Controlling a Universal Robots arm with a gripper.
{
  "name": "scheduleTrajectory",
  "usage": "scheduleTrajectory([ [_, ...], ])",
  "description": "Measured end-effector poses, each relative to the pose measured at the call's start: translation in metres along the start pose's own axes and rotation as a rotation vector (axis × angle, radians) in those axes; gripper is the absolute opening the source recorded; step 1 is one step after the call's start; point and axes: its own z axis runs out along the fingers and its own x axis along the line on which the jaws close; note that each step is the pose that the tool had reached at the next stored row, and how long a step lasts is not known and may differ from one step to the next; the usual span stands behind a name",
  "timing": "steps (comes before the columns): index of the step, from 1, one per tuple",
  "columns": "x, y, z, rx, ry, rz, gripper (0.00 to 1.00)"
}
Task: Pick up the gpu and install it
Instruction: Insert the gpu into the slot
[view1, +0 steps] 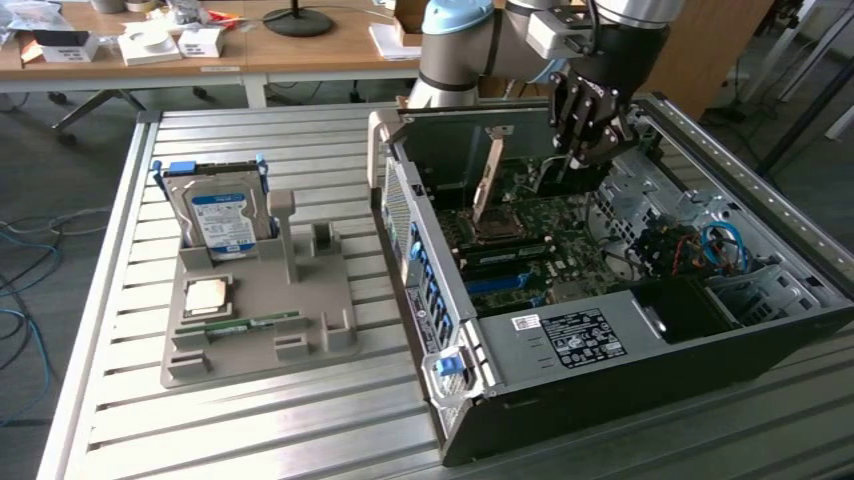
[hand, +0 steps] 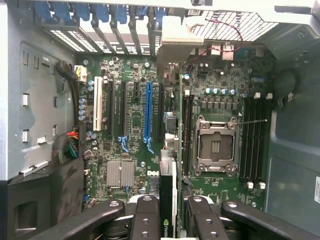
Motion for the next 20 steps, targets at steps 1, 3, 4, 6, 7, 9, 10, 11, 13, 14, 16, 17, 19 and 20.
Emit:
scheduleTrajectory([
  [1,0.0,0.0,0.0001,0.0,-0.0001,0.0,0.26],
  [3,0.0,0.0,0.0007,0.0002,-0.0005,0.0,0.26],
  [4,0.0,0.0,0.0016,0.0002,-0.0005,0.0,0.26],
  [6,0.0,0.0,0.004,0.0001,-0.0002,0.0,0.26],
  [7,0.0,0.0001,0.0055,0.0001,-0.0003,0.0,0.26],
  [9,0.0,0.0005,0.0094,0.0001,-0.0002,0.0,0.26],
  [10,0.0,0.0006,0.0106,0.0001,-0.0004,0.0,0.26],
  [11,0.0,0.0008,0.0113,0.0001,-0.0003,0.0,0.26],
  [13,0.0,0.001,0.0119,0.0,-0.0001,0.0,0.26],
  [14,0.0,0.0011,0.0125,0.0001,-0.0003,0.0,0.26],
  [16,0.0,0.0014,0.0137,0.0002,-0.0003,0.0,0.26],
  [17,0.0,0.0016,0.0141,0.0001,-0.0002,0.0,0.26],
  [19,0.0,0.0016,0.0143,0.0,0.0001,0.0,0.26],
  [20,0.0,0.0017,0.0144,0.0,0.0,0.0,0.26],
])
